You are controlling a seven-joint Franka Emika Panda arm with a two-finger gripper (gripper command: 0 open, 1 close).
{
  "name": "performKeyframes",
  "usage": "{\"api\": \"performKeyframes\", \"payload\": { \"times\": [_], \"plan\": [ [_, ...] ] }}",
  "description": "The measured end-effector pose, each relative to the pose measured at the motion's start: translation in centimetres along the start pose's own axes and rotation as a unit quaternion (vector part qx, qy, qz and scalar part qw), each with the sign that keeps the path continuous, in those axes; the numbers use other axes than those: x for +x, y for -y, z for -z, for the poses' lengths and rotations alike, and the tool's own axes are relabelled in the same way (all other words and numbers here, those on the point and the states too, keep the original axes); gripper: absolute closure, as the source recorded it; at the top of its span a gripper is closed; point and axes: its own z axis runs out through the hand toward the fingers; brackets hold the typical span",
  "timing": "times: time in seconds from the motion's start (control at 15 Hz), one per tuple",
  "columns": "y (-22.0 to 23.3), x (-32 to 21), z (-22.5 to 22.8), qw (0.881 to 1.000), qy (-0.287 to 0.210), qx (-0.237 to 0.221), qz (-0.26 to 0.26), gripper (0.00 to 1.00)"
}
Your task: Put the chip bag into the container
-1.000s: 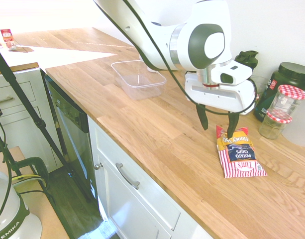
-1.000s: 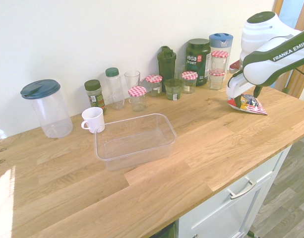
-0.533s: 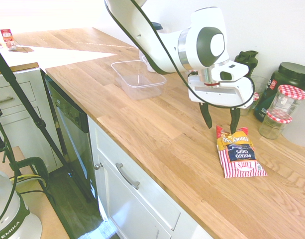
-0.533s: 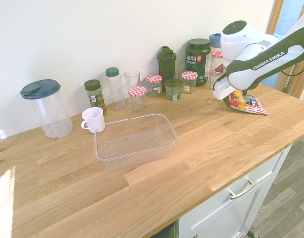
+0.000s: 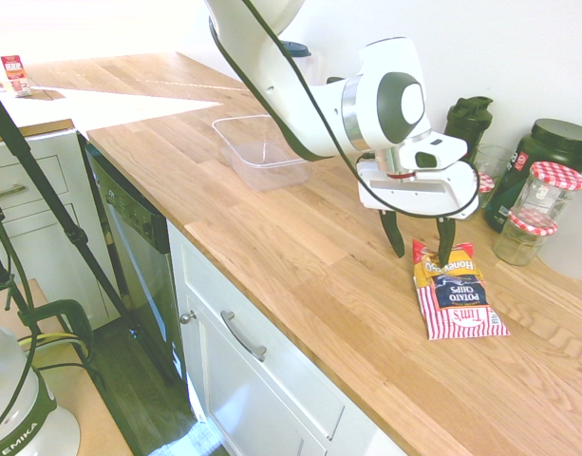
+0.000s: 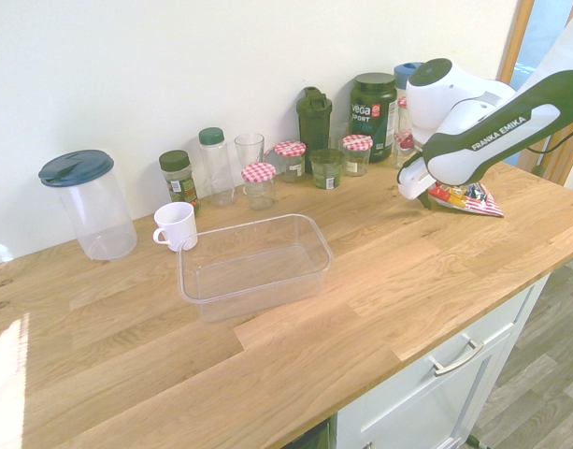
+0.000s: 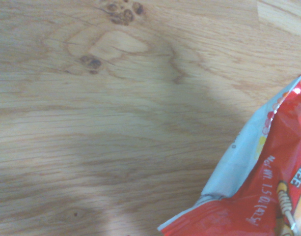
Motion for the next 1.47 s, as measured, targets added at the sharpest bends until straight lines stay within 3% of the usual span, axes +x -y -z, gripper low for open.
{"api": "performKeyframes", "payload": {
  "times": [1.13,1.27,1.47],
  "plan": [
    [0.4,0.2,-1.1,1.0,-0.024,-0.007,0.0,1.0],
    [0.8,0.1,0.2,1.0,-0.031,0.001,-0.002,1.0],
    [1.9,-0.7,5.5,0.998,-0.051,0.027,-0.002,1.0]
  ]
}}
